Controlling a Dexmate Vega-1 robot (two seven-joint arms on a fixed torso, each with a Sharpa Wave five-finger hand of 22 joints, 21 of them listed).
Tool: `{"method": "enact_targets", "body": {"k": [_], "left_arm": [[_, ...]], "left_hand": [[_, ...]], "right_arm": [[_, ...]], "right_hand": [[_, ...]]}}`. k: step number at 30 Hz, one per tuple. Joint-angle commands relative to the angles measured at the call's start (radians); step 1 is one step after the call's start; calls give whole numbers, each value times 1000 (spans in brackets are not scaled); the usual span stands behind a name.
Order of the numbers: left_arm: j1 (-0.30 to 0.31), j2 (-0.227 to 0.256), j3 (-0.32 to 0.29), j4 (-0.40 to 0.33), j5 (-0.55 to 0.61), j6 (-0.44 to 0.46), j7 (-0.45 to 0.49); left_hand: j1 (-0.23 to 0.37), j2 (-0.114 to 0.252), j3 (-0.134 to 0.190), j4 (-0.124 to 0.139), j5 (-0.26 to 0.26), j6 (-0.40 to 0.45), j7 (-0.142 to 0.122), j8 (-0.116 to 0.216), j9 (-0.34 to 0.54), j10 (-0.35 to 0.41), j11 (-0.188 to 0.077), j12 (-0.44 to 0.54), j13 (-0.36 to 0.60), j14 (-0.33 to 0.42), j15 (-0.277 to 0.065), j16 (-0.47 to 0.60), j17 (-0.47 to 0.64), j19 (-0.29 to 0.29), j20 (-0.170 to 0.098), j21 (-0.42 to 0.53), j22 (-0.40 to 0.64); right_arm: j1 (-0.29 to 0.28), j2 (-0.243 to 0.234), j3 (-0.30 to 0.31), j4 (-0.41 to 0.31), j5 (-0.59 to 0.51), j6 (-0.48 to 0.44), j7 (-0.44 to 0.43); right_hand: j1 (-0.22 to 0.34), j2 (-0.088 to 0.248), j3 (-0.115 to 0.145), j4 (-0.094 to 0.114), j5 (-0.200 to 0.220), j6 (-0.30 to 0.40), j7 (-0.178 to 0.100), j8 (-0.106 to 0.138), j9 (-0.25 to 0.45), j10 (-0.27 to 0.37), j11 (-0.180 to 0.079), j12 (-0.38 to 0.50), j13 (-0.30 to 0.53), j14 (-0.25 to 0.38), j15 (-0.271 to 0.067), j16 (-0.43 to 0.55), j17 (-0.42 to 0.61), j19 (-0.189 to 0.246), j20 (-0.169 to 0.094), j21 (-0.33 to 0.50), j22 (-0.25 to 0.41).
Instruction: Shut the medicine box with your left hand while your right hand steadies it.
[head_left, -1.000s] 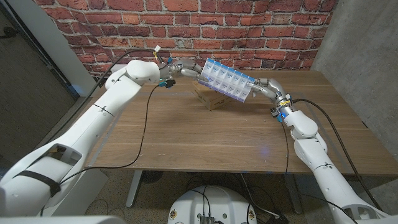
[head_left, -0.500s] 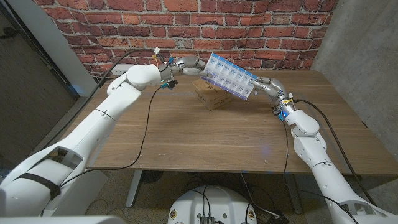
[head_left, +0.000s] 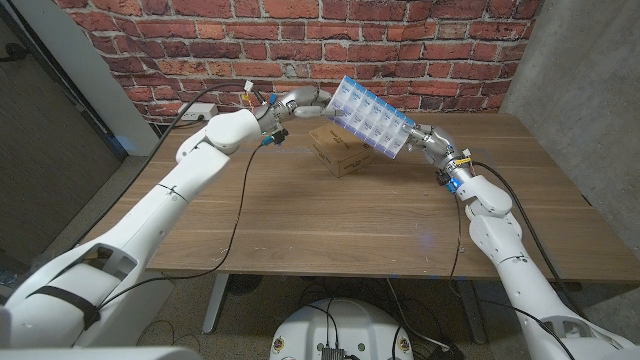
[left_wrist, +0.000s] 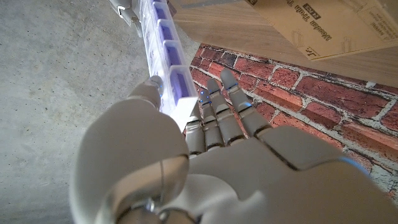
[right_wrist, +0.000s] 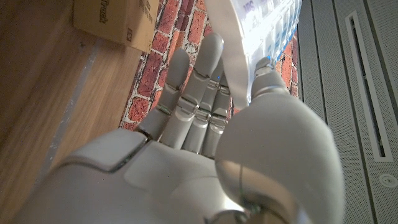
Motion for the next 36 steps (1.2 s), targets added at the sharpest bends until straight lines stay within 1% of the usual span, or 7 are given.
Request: {"method": "enact_targets", "body": {"k": [1,14,16,17,20,25,36], "left_arm": [[12,-20,9,30,-66,-87,24],[31,-153,-5,184,-338,-199,-83],[53,-194,-25,196,-392,-186,-65],[58,-200,-30,198,-366,-204,-33],[71,-187,-34,176,-283,-228,43],[79,-181,-34,168,-274,-239,62],[74,-154,-17,149,-261,-241,56]], "left_hand": [[10,-4,57,61,15,8,5,118,121,144,-144,14,11,5,-114,-2,4,3,-5,18,6],[26,-1,67,58,35,15,9,160,171,162,-126,32,34,10,-104,-2,11,-21,8,40,11],[-50,16,66,164,24,184,81,199,140,256,-97,83,65,60,-85,15,21,-37,23,95,29],[-52,13,71,169,25,201,81,196,124,263,-99,87,69,75,-89,19,23,-29,18,106,29],[-18,-8,102,141,31,246,96,161,48,287,-152,101,82,101,-146,18,24,-30,6,128,22],[11,13,135,128,22,258,92,153,29,279,-162,101,91,98,-149,18,38,-59,9,138,21],[75,6,212,91,-98,295,126,137,-17,287,-179,117,108,104,-164,11,73,-88,-11,194,17]], "right_arm": [[46,56,27,83,174,-83,178],[67,113,61,160,220,-86,232],[62,113,64,155,214,-84,226],[61,114,66,156,217,-86,228],[51,113,73,146,213,-86,218],[39,113,81,137,209,-86,207],[22,116,85,112,197,-76,189]], "right_hand": [[98,89,17,-13,3,29,-15,7,7,179,-74,4,1,29,-25,9,4,14,-139,9,-5],[96,87,18,-13,-1,31,-15,4,11,184,-77,4,6,37,-25,12,6,23,-140,14,-26],[96,87,18,-14,-2,31,-15,4,11,184,-77,4,6,38,-25,12,6,24,-141,14,-28],[96,88,18,-14,-2,31,-15,3,11,183,-77,3,7,37,-25,12,6,24,-141,14,-29],[97,87,18,-15,-2,30,-15,3,13,184,-79,3,8,37,-25,12,6,24,-142,16,-32],[96,86,18,-15,-3,30,-17,3,15,183,-77,3,10,37,-25,11,7,24,-141,18,-36],[94,87,18,-14,-4,31,-19,-1,17,184,-79,1,12,37,-25,13,12,21,-142,24,-48]]}}
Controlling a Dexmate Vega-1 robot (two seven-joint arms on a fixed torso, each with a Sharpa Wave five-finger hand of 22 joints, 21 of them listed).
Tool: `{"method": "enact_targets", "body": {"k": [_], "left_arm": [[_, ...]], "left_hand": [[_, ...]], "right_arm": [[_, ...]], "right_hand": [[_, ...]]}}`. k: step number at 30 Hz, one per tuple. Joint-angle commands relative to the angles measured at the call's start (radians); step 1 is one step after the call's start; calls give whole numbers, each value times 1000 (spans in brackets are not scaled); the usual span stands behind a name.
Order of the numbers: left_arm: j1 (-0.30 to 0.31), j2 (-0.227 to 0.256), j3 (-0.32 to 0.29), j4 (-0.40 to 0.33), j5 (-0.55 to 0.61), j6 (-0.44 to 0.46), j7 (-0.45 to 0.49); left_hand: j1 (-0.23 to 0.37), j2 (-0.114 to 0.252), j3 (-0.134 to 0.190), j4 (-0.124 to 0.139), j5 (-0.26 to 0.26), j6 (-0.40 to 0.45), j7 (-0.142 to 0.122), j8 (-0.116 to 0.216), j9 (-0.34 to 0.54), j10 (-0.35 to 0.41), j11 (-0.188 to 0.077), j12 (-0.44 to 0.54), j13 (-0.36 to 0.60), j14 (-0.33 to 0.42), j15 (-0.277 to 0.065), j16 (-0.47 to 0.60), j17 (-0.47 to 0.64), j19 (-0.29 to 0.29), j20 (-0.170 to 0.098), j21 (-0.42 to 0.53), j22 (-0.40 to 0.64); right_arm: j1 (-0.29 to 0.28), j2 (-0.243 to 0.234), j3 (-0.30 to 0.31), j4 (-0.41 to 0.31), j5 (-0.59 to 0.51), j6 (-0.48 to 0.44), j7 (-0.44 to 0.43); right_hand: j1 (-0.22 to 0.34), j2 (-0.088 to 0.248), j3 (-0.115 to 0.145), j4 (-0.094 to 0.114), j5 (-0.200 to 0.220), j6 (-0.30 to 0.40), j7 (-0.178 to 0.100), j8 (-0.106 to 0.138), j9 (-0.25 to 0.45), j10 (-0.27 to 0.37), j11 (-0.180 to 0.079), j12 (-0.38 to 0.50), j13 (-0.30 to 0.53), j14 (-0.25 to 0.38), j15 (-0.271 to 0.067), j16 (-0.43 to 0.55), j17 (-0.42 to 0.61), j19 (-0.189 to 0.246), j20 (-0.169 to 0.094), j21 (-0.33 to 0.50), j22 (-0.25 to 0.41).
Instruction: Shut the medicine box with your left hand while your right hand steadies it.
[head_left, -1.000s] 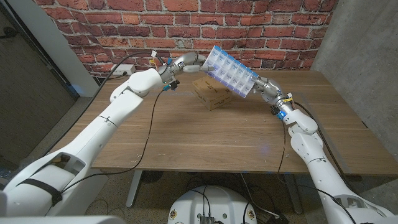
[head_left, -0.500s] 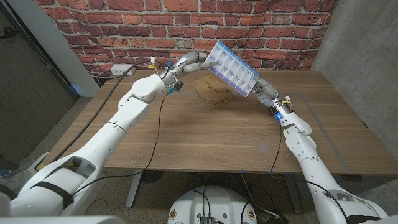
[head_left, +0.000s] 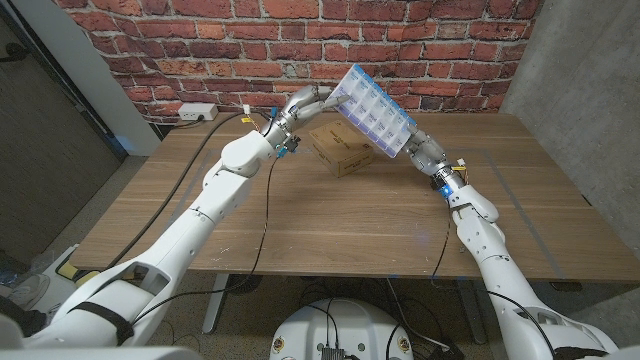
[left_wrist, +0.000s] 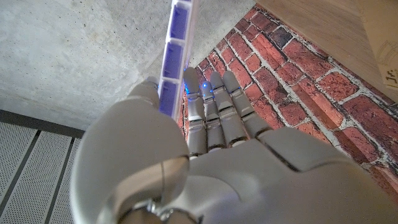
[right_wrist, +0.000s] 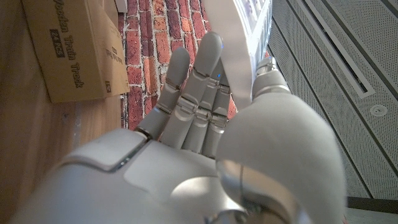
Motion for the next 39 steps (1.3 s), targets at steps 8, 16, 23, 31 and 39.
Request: {"method": "enact_targets", "body": {"k": [8,16,23,31,39], "left_arm": [[13,45,9,-57,17,26,37],[43,56,2,-104,44,58,106],[72,59,-10,-128,32,65,137],[86,82,-8,-155,43,77,155],[90,106,-4,-172,41,93,145]], "left_hand": [[49,16,278,68,-136,180,1,92,-18,271,-209,16,-9,38,-156,-13,23,-53,8,58,-7],[25,9,289,78,-149,174,-21,74,-60,283,-177,9,-29,51,-123,-14,29,-72,18,82,-14],[-136,-111,193,142,-171,158,-25,23,-152,278,-139,0,-50,55,-90,-20,37,-87,26,124,-34],[-392,-299,1,149,-132,-45,-18,-119,-237,76,-90,-71,-64,-89,-23,-52,28,-180,58,121,-80],[-459,-326,-96,127,-102,-266,-17,-218,-245,-96,-52,-127,-56,-218,31,-53,13,-251,97,103,-99]], "right_arm": [[-35,6,16,-41,-18,19,-43],[-43,6,15,-51,-27,25,-63],[-50,7,16,-61,-31,30,-77],[-56,3,10,-69,-41,32,-86],[-59,2,7,-74,-49,37,-97]], "right_hand": [[91,90,18,-14,0,25,-21,-2,6,154,-86,7,8,10,-23,6,9,1,-140,11,-8],[88,90,18,-13,-1,28,-21,-5,5,153,-88,4,9,8,-23,6,12,-5,-139,17,-17],[88,90,18,-13,0,26,-23,-7,10,153,-87,3,12,4,-23,3,12,-10,-139,21,-26],[86,91,18,-13,0,26,-24,-11,9,152,-87,0,15,5,-23,4,15,-14,-139,29,-35],[85,91,18,-12,0,27,-24,-12,10,155,-85,-2,14,4,-23,3,16,-17,-139,34,-42]]}}
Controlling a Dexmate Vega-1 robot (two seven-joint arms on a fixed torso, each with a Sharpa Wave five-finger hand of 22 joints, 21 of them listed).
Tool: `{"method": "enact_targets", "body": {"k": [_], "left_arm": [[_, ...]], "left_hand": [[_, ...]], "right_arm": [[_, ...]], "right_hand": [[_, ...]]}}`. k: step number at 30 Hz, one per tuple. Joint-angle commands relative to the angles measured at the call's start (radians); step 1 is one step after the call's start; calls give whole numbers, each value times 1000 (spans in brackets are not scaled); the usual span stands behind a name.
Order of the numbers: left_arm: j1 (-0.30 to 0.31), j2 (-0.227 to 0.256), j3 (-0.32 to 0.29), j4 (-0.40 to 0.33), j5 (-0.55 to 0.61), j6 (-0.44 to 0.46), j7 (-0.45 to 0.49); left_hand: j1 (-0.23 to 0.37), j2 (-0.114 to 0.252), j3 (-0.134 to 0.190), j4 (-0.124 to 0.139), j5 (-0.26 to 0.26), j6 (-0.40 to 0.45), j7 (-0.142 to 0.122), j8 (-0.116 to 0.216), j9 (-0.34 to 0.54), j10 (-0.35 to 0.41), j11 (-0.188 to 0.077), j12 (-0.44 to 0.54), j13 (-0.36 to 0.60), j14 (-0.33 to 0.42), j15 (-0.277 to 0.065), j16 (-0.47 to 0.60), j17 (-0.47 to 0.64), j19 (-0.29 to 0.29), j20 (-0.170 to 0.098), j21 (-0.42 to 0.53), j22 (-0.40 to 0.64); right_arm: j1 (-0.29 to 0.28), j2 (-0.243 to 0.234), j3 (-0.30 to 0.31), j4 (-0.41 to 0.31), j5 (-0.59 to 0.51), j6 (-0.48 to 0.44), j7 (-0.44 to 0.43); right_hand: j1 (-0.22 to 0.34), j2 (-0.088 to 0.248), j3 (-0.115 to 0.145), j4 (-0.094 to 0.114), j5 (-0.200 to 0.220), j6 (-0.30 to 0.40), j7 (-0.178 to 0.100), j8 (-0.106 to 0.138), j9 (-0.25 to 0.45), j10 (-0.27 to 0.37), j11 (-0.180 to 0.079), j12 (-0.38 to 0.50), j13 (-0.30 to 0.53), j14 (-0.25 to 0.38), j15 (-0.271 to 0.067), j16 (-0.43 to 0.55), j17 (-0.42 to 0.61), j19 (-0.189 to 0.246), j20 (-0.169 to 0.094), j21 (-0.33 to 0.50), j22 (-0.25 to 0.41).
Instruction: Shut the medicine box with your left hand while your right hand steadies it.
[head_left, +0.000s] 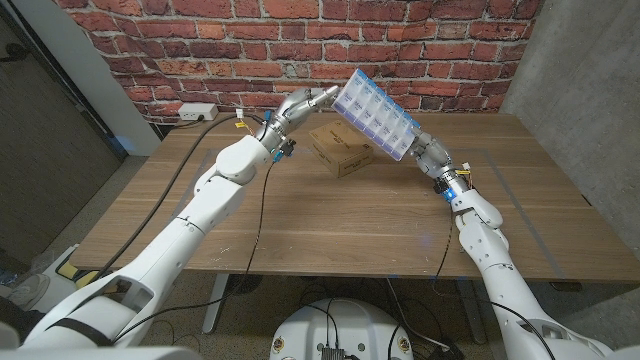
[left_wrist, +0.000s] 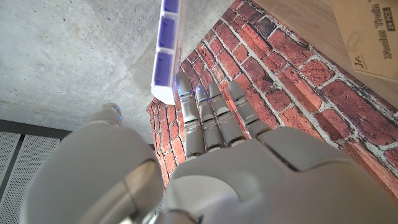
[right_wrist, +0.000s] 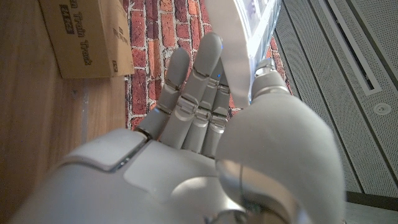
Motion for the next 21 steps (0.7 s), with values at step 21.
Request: {"method": "enact_targets", "body": {"k": [21], "left_arm": [[7,78,19,-32,-1,-14,-56]], "left_hand": [[-11,27,-292,-66,142,-945,18,-420,-86,-672,116,-108,-8,-634,144,2,-68,-426,48,-154,-19]], "right_arm": [[5,-1,-17,1,-36,14,-52]], "right_hand": [[81,94,21,-14,9,31,-22,-1,4,158,-84,-5,5,6,-23,-1,5,-10,-137,24,-24]]}}
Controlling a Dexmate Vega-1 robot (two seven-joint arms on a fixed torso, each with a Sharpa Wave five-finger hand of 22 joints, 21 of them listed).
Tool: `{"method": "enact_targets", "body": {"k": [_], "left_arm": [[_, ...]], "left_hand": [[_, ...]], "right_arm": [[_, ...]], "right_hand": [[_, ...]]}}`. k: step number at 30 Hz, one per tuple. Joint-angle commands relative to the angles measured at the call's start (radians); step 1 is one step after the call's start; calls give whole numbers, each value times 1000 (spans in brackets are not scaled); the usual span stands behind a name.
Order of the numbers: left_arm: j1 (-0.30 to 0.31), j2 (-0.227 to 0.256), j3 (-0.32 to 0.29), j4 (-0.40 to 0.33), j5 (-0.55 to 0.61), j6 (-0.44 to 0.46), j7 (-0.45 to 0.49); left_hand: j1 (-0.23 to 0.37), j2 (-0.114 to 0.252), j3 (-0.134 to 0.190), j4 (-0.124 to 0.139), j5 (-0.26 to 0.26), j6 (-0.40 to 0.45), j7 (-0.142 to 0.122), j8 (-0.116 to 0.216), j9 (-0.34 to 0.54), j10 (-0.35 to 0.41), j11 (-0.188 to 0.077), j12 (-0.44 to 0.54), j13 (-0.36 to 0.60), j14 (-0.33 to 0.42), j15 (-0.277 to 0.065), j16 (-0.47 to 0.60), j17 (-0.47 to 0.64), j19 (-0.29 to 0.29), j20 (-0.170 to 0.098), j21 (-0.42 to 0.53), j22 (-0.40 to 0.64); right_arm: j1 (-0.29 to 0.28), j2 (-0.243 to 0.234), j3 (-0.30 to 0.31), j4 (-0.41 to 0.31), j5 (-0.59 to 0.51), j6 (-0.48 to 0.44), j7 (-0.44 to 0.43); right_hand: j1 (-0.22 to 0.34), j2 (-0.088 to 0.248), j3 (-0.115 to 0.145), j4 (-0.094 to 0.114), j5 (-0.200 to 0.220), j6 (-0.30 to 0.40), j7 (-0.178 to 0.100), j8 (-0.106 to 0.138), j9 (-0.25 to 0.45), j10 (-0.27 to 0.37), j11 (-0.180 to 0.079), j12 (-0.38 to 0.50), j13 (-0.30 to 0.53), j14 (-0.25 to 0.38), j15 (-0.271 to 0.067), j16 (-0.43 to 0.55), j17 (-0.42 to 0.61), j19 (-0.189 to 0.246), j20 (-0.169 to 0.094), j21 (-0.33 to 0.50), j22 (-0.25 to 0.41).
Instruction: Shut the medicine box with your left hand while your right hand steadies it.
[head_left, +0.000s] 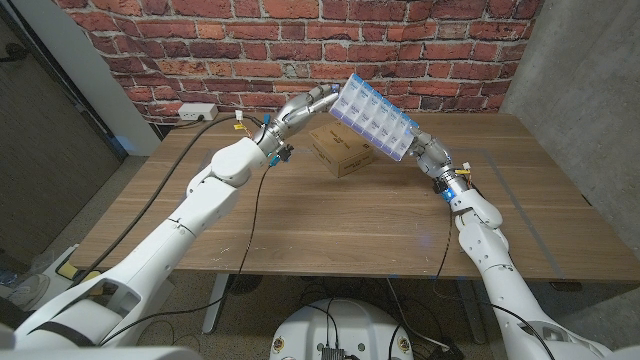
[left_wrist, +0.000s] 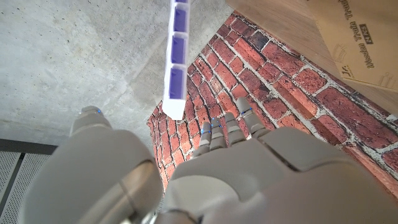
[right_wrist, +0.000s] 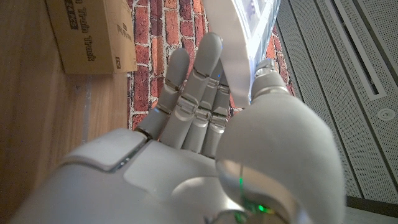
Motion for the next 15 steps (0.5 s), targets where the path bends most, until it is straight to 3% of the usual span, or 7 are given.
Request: {"method": "enact_targets", "body": {"k": [1,5,8,10,15], "left_arm": [[1,19,5,6,-13,-35,-26],[8,23,1,8,-28,-46,-30],[17,25,-4,11,-35,-61,-26],[25,26,-8,11,-36,-74,-19],[50,40,-18,-3,-13,-103,23]], "left_hand": [[12,7,-46,2,27,-214,-16,-40,-35,-136,22,-7,-17,-122,27,1,-15,-222,17,-49,-16],[3,22,-87,12,50,-367,-42,-44,-72,-267,42,-8,-46,-254,37,-5,-36,-311,31,-112,-27],[-7,37,-113,22,66,-462,-60,-39,-98,-371,50,-10,-69,-356,41,-9,-50,-377,24,-156,-28],[-14,48,-127,30,75,-510,-69,-39,-113,-430,50,-10,-84,-418,48,-8,-59,-439,24,-191,-27],[-23,61,-142,38,83,-551,-80,-43,-127,-494,53,-12,-100,-480,55,-8,-67,-489,16,-221,-26]], "right_arm": [[12,1,-6,16,-11,3,-16],[14,1,-9,14,-18,4,-24],[14,1,-10,11,-25,4,-36],[14,1,-11,9,-27,1,-43],[14,1,-15,8,-38,-1,-60]], "right_hand": [[84,91,21,-14,5,31,-22,5,6,158,-85,-3,4,6,-23,-1,5,-3,-137,8,-2],[83,91,21,-13,5,30,-21,3,8,157,-86,-5,5,5,-23,-3,4,-3,-137,13,-9],[83,91,22,-14,5,31,-21,2,8,159,-86,-6,5,6,-23,-2,5,-4,-137,15,-13],[83,91,22,-14,5,30,-22,2,10,159,-87,-6,6,5,-23,-4,3,-4,-137,17,-15],[84,92,23,-14,5,33,-22,0,8,160,-87,-8,7,6,-23,-4,4,-4,-138,21,-22]]}}
